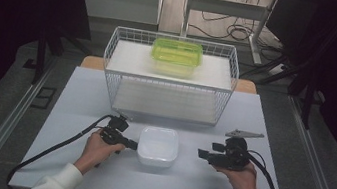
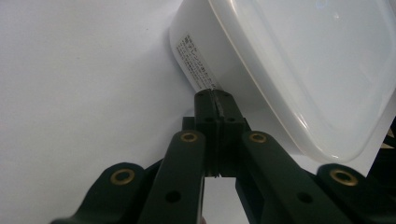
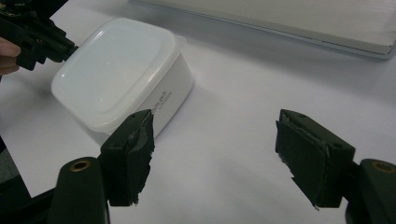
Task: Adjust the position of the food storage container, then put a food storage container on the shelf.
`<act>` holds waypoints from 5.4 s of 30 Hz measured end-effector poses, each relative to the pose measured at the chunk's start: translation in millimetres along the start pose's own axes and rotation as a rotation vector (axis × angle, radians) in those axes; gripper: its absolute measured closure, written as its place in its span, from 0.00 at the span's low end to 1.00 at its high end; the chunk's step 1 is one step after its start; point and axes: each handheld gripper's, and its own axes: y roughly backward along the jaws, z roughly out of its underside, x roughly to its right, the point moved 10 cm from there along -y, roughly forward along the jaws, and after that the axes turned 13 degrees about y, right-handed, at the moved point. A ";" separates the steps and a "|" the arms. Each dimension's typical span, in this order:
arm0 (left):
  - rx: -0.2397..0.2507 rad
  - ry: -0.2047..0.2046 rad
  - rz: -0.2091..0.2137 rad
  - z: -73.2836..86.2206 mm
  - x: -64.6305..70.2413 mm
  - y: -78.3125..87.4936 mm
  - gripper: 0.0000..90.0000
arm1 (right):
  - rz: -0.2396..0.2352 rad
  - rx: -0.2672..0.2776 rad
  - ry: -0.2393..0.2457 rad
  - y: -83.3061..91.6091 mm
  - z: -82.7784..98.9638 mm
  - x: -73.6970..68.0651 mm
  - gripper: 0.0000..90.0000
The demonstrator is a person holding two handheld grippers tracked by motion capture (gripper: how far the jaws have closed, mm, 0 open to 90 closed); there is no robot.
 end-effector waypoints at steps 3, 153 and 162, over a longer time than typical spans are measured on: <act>0.021 -0.004 0.002 -3.1 -0.6 3.9 0.99 | -0.006 0.012 0.002 -2.1 0.9 -1.8 0.30; 0.163 0.282 0.298 -8.3 25.9 26.6 0.84 | -0.260 0.011 -0.332 -61.1 -24.4 -39.8 0.81; 0.193 0.264 0.293 -10.9 28.4 34.2 0.88 | -0.246 0.037 -0.290 -55.8 -31.4 -40.8 0.85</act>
